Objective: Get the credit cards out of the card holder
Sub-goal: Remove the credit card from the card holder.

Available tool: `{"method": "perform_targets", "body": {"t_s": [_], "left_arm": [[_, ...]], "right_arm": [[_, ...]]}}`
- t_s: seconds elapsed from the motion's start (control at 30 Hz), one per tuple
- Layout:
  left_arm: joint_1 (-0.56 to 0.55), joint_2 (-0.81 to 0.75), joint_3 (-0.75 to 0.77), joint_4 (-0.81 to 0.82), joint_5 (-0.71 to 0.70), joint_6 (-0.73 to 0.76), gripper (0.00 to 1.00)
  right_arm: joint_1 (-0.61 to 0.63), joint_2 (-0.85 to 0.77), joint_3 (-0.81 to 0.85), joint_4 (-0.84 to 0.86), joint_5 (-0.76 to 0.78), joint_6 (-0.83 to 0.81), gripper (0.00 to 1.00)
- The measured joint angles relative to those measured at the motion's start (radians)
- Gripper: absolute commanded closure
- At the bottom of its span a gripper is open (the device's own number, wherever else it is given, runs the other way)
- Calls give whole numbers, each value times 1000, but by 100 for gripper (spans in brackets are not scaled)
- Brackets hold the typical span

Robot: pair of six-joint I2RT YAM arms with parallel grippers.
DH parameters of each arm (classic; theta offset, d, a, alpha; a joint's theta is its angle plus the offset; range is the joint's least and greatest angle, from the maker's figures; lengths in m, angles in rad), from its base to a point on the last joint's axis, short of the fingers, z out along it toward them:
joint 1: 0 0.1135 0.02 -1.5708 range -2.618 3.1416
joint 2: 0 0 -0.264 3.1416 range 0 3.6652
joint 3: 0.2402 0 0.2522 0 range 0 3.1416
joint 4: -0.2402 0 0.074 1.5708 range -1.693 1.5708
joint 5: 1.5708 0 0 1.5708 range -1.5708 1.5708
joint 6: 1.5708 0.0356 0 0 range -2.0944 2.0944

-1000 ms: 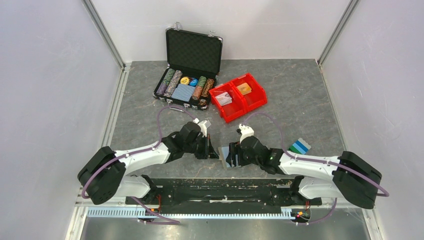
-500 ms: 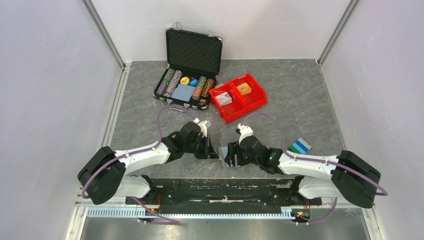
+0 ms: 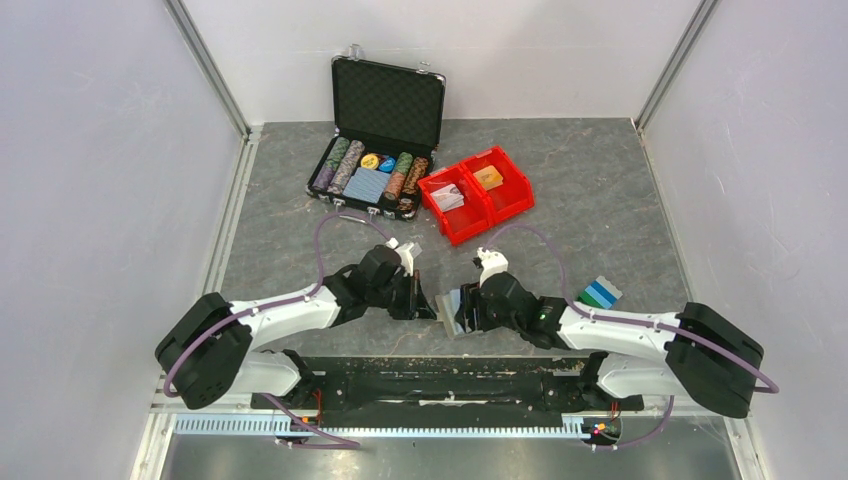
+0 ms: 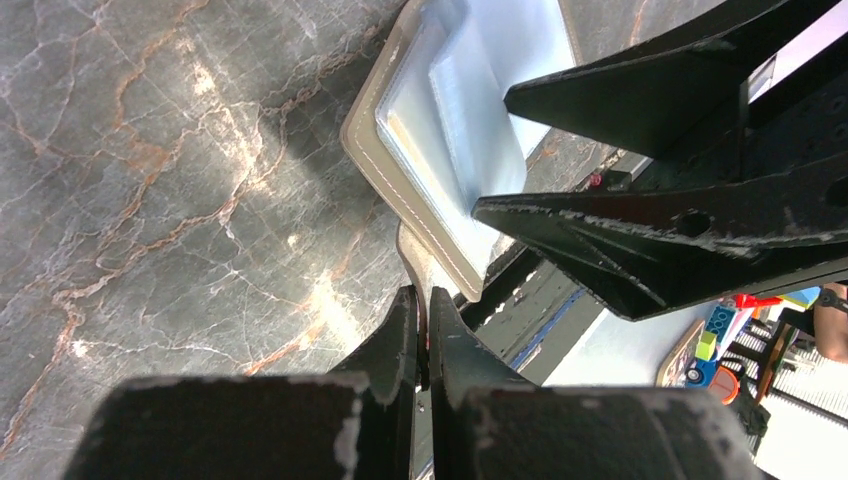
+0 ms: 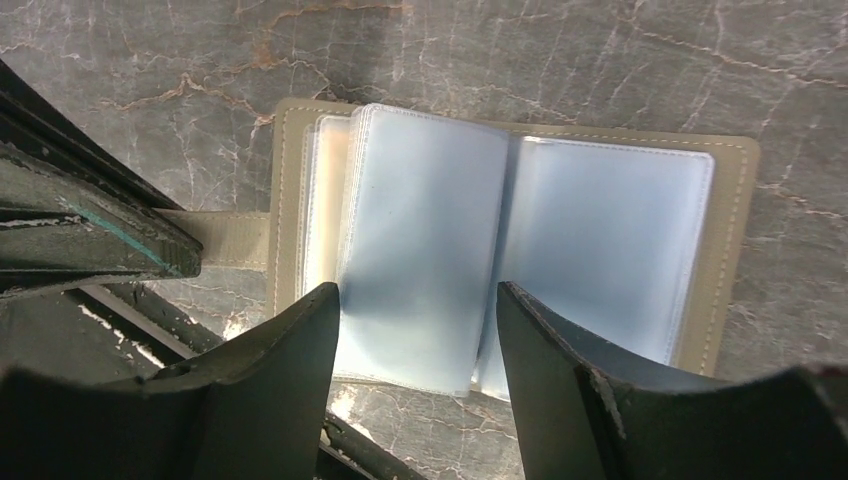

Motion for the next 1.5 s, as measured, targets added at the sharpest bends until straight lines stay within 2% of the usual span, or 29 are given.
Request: {"method": "perform_targets", "body": {"t_s": [0.43, 0.8, 1.0, 1.1, 1.23, 1.5], "left_arm": [[0, -2, -13, -10, 0, 10, 98], [0, -15, -16, -31, 0, 22, 98], [0, -17, -17, -31, 4, 30, 98], [0, -20, -19, -30, 15, 32, 98], [0, -30, -21, -30, 23, 33, 98], [0, -32, -21, -30, 27, 34, 98]], "right_arm": [[0, -34, 13, -129, 132, -19, 37], [-3, -133, 115, -358, 273, -47, 41], [-4, -175, 150, -244, 148, -122, 40], [-4, -129, 149, -176, 74, -137, 40], [-5, -53, 129, -90, -10, -143, 35], [-9, 60, 109, -10, -105, -148, 36]]}}
